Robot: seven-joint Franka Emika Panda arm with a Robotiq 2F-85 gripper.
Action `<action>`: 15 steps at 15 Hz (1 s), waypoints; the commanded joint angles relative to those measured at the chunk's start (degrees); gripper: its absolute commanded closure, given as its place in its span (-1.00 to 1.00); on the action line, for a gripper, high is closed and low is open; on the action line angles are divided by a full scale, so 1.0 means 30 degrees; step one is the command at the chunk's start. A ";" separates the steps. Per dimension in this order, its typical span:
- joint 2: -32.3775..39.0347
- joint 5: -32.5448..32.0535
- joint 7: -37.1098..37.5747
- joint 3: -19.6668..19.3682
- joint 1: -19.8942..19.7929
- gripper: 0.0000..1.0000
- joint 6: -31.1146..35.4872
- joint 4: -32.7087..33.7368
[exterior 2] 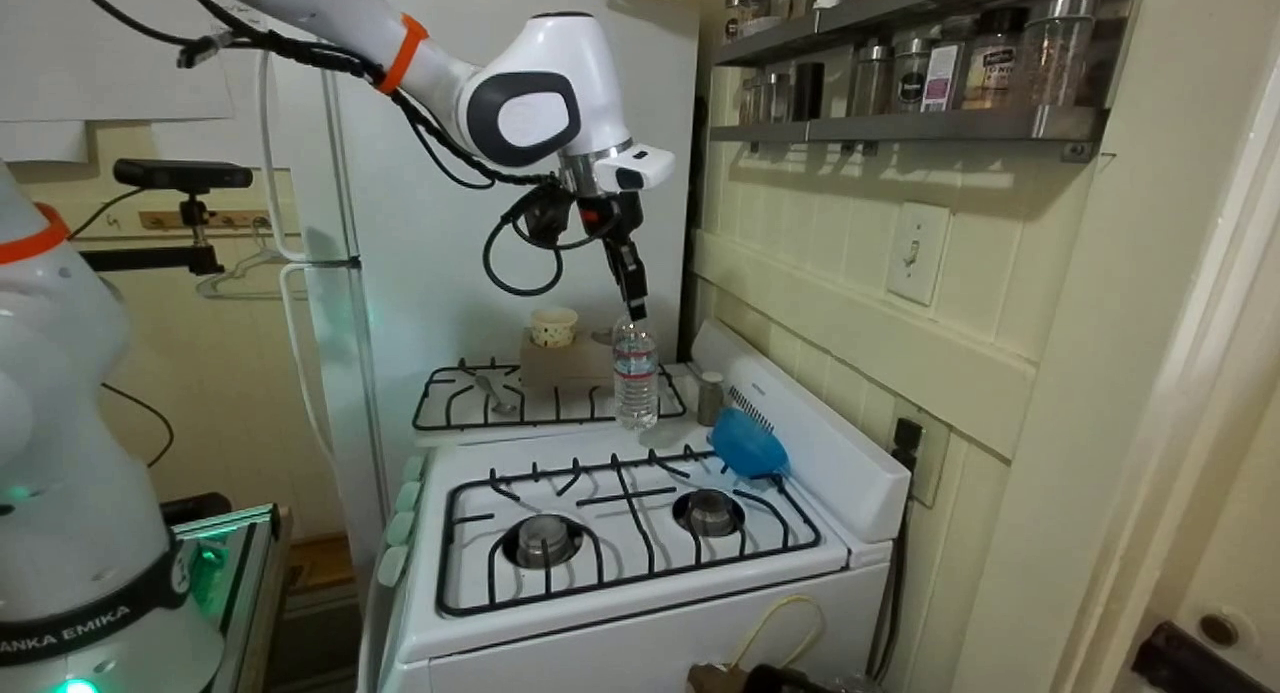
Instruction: Remove the bottle from the box
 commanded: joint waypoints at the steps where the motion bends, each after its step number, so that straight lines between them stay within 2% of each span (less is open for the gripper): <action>1: 0.0849 0.0110 0.0054 0.0203 -0.0033 0.84 0.0611 0.0161; 6: 0.1768 -0.0457 0.0167 0.0441 0.0039 0.84 0.0488 0.1079; 15: 0.4050 -0.3330 0.0719 0.0702 0.0243 0.84 -0.0805 0.4077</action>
